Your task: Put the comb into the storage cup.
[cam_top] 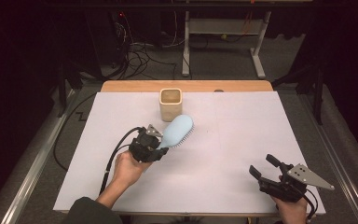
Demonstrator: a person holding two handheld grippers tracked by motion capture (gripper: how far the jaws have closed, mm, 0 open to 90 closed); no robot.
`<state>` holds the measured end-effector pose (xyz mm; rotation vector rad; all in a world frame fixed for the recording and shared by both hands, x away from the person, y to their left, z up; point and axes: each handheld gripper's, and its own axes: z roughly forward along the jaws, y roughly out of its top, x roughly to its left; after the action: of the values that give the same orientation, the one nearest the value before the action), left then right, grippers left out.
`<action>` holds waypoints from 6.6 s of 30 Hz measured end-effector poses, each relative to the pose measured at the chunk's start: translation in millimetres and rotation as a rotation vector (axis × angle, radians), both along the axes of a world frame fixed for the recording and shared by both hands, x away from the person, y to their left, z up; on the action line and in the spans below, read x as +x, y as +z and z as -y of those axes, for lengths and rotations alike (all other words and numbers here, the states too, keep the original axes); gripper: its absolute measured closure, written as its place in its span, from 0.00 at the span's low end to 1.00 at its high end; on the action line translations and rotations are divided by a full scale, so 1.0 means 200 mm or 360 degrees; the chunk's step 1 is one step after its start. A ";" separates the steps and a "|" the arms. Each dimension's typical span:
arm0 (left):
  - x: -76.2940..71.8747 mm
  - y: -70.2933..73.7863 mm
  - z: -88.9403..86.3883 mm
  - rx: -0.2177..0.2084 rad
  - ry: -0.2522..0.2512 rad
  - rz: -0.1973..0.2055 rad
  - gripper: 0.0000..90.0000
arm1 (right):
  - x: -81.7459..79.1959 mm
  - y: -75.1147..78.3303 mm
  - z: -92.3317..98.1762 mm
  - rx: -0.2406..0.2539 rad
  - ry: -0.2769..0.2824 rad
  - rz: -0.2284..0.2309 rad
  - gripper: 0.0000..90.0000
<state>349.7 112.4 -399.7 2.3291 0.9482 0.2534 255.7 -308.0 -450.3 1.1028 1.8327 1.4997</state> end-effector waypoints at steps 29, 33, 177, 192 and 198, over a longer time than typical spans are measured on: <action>-0.03 0.01 0.13 -0.0017 -0.0093 0.0024 0.77 | 0.07 0.01 -0.23 -0.0024 0.0187 -0.0022 0.23; -0.03 0.01 0.15 -0.0018 -0.0110 0.0033 0.77 | 0.08 0.01 -0.25 -0.0014 0.0206 -0.0035 0.22; -0.14 0.06 0.11 -0.0326 -0.0174 0.0204 0.42 | 0.45 0.32 -0.74 0.0141 0.0726 -0.0451 0.63; -0.17 0.05 -0.09 -0.0391 -0.0030 0.0315 0.40 | 0.46 0.35 -0.71 0.0095 0.0727 -0.0482 0.62; -0.19 0.04 -0.16 -0.0421 0.0028 0.0350 0.38 | 0.47 0.36 -0.70 0.0067 0.0721 -0.0494 0.62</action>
<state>310.8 144.8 -391.6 2.0065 0.8387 0.3605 349.8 -167.6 -377.4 1.0296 2.3998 1.6899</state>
